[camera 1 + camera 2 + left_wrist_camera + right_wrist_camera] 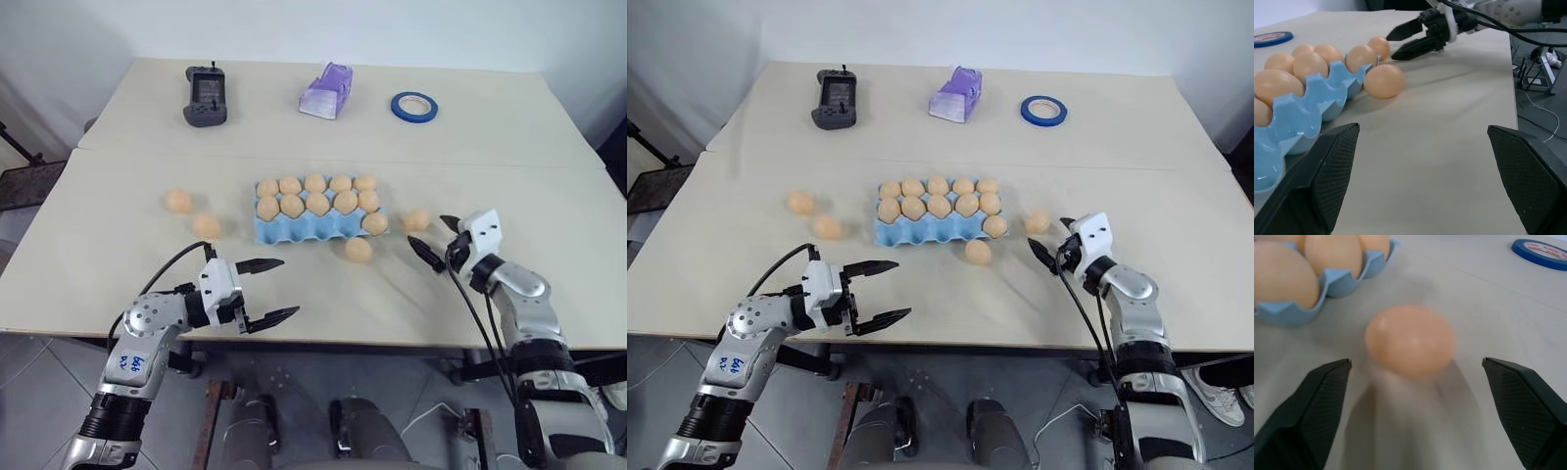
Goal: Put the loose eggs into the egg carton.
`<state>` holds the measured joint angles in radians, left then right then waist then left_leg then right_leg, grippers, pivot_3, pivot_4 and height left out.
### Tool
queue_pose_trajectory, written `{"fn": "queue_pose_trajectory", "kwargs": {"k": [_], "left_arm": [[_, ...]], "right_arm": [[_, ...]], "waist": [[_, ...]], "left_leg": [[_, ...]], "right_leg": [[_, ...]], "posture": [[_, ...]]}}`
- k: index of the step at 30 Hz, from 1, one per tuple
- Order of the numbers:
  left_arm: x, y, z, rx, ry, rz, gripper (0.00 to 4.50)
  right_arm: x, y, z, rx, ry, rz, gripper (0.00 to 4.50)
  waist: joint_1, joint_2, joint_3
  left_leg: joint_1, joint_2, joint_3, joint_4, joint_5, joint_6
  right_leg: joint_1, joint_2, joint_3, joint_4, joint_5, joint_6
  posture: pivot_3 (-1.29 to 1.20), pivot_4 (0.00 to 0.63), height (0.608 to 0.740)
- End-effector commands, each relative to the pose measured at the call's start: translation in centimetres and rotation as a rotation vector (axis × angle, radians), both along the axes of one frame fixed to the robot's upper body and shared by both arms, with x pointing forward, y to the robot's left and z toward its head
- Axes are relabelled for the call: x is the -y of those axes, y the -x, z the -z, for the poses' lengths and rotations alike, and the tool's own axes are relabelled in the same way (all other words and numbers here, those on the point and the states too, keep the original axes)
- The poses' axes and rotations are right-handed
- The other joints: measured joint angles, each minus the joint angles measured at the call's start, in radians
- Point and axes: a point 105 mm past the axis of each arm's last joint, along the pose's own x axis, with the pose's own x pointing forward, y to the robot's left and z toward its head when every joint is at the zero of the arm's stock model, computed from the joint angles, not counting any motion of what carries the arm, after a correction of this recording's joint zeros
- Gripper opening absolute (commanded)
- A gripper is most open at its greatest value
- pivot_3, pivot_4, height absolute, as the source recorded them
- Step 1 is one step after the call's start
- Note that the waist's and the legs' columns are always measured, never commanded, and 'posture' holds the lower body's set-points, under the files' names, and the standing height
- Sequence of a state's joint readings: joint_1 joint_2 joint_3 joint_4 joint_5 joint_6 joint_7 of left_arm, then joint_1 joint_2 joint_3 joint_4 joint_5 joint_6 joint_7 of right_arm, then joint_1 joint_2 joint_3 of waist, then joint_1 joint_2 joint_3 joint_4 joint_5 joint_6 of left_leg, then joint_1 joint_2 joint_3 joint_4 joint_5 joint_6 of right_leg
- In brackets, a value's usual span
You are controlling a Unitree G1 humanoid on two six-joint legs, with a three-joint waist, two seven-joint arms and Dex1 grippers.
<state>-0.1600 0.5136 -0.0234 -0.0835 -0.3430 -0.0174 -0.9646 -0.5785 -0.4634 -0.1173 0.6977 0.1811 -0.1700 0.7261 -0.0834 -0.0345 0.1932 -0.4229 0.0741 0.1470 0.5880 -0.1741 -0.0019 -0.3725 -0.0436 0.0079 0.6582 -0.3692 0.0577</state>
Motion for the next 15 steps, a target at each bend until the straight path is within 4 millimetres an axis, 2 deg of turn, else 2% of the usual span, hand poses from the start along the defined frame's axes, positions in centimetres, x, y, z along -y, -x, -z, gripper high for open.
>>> {"fn": "queue_pose_trajectory", "kwargs": {"k": [1,6,9,13,15], "left_arm": [[0.0,0.3,-0.9,0.045,0.0,-0.005,4.47],[0.1,0.3,-1.0,0.046,0.004,-0.011,4.47],[0.0,0.2,-1.1,0.049,0.004,-0.013,4.5],[0.0,-0.1,-1.3,0.056,0.006,-0.025,4.5],[-0.2,-0.2,-1.3,0.059,0.005,-0.035,4.5]], "right_arm": [[-0.6,-1.0,-0.7,0.032,0.001,-0.01,4.5],[-1.5,-2.2,-0.6,0.033,-0.011,-0.003,4.5],[-1.9,-2.5,-0.5,0.034,-0.013,0.002,3.87],[-1.7,-2.5,-1.3,0.082,-0.012,0.0,2.57],[-1.9,-2.3,-2.3,0.123,-0.018,-0.026,2.46]], "waist": [[-0.002,0.0,0.0],[-0.002,0.0,0.0],[-0.002,0.0,0.0],[-0.002,0.0,0.0],[-0.002,0.0,0.0]], "left_leg": [[0.0,0.0,0.0,0.0,0.0,0.0],[0.0,0.0,0.0,0.001,0.0,0.0],[0.0,0.0,0.0,0.001,0.0,0.0],[0.0,0.0,0.0,0.001,0.0,0.0],[0.0,0.0,0.0,0.001,0.0,0.0]], "right_leg": [[0.0,0.0,0.0,0.0,0.0,0.0],[0.0,0.0,0.0,0.001,0.0,0.0],[0.0,0.0,0.0,0.001,0.0,0.0],[0.0,0.0,0.0,0.001,0.0,0.0],[0.0,0.0,0.0,0.001,0.0,0.0]], "posture": [[0.0,0.15,0.74],[0.0,0.15,0.74],[0.0,0.15,0.74],[0.0,0.15,0.74],[0.0,0.15,0.74]]}}
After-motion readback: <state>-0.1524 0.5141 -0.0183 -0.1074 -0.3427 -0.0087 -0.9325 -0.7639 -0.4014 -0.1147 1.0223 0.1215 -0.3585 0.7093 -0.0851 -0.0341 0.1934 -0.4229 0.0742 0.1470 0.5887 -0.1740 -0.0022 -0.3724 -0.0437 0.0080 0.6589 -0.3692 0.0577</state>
